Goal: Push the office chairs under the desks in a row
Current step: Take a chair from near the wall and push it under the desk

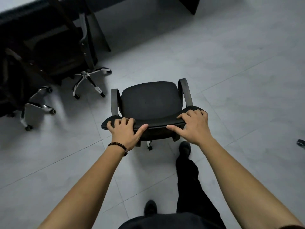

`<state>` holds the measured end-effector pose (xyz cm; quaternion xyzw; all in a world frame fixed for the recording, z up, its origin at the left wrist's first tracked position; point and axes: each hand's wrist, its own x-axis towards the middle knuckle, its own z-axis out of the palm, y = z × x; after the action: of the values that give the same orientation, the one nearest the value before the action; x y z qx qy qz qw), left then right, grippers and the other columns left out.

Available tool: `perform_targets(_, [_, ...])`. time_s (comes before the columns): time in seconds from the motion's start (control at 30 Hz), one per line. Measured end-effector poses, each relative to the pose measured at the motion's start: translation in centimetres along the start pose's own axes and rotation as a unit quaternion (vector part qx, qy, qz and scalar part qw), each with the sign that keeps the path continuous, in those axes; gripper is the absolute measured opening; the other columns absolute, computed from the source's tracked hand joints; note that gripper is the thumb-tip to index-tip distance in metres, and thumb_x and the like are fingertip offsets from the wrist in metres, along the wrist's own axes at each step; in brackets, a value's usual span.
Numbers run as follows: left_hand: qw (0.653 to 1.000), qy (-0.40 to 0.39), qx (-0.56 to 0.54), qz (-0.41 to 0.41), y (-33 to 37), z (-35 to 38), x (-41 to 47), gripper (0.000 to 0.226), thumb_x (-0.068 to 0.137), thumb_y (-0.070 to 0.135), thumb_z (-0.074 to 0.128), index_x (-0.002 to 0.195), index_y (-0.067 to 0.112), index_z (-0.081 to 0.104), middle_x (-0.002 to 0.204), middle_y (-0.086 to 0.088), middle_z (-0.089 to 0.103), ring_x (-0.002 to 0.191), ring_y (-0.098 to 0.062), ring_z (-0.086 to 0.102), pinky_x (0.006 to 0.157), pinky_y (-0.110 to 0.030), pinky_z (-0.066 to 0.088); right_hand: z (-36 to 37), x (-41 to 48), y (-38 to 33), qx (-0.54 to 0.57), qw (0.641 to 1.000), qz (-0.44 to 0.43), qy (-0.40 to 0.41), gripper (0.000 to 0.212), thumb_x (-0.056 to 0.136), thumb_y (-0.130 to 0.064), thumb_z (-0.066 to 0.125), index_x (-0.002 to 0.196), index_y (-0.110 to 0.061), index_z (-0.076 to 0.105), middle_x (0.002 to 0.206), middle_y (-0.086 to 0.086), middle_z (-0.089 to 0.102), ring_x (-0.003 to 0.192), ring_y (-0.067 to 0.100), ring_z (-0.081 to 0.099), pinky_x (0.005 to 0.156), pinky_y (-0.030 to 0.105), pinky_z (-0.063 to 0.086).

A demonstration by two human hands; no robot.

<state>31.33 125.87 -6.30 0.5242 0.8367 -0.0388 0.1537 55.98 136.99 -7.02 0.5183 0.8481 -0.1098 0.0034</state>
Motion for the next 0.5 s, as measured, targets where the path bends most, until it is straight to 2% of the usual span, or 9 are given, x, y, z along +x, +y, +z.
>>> perform_targets(0.23, [0.997, -0.035, -0.011, -0.068, 2.8, -4.3, 11.8, 0.096, 0.069, 0.087, -0.001, 0.123, 0.028, 0.053, 0.129, -0.004, 0.051, 0.124, -0.030, 0.038, 0.110, -0.056, 0.011, -2.7, 15.2, 3.0, 0.019, 0.997, -0.071, -0.023, 0.083, 0.073, -0.093, 0.021, 0.107, -0.034, 0.067, 0.101, -0.006, 0.061, 0.104, 0.019, 0.050, 0.101, 0.039, 0.026])
perform_targets(0.37, [0.993, -0.058, -0.023, -0.100, 4.3, -6.4, 18.0, 0.096, 0.069, 0.085, -0.001, 0.126, 0.028, 0.051, 0.131, -0.005, 0.050, 0.125, -0.030, 0.037, 0.111, -0.056, 0.010, -4.3, 23.6, 4.0, 0.009, 0.993, -0.100, -0.066, 0.085, 0.071, -0.094, 0.018, 0.110, -0.035, 0.065, 0.104, -0.005, 0.059, 0.107, 0.021, 0.048, 0.102, 0.041, 0.026])
perform_targets(0.5, [0.991, -0.049, -0.052, -0.111, 4.8, -8.1, 24.5, 0.095, 0.069, 0.088, 0.003, 0.125, 0.030, 0.053, 0.134, -0.001, 0.049, 0.129, -0.029, 0.034, 0.112, -0.055, 0.007, -5.4, 31.1, 4.7, 0.019, 0.991, -0.108, -0.070, 0.084, 0.071, -0.094, 0.021, 0.108, -0.034, 0.066, 0.102, -0.005, 0.058, 0.108, 0.023, 0.048, 0.101, 0.040, 0.026])
